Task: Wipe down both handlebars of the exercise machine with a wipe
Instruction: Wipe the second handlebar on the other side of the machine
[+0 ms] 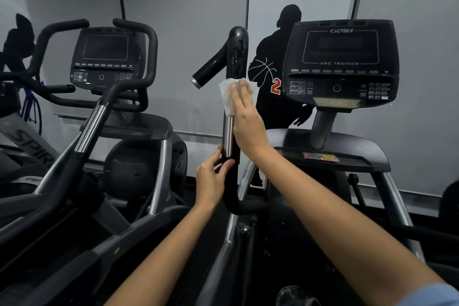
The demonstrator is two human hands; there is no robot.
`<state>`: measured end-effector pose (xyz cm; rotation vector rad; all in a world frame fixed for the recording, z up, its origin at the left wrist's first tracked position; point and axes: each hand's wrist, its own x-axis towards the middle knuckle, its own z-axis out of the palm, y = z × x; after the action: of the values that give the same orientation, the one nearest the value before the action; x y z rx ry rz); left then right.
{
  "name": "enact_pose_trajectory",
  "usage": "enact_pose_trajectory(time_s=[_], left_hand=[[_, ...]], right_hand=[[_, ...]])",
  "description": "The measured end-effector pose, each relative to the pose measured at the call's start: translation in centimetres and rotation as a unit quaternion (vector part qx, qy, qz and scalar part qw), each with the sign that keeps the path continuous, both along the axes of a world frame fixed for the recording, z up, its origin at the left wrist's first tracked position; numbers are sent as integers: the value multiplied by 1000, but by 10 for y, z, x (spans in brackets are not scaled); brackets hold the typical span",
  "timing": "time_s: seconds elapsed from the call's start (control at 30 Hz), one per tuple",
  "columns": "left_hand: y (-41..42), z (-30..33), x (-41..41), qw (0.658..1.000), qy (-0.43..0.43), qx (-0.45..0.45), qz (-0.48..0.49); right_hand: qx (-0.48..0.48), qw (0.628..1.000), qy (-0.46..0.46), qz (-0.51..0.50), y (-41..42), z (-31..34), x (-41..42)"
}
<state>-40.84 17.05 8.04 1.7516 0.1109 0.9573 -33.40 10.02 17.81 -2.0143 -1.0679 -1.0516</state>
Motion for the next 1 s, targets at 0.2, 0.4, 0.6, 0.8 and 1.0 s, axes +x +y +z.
enact_pose_trajectory(time_s=[0.2,0.4,0.6,0.8,1.0], left_hand=[[-1,-1,-1,1000,-7,5,-10],[-1,-2,-1,1000,-5,-3,-9],[-2,-3,-2,1000,-8,0,-13],[-2,-1,-1,1000,2,7,-6],[-4,-1,-2,1000,-15,4,-3]], right_hand=[[-1,1000,23,11,-4,-37,-6],[-6,1000,18,2,-2,-2,-4],[-106,984,-108,-90,-8,-42,-9],[-203,945,-157,-203,6,7,1],[-113,987,-72,-86,-5,-41,-19]])
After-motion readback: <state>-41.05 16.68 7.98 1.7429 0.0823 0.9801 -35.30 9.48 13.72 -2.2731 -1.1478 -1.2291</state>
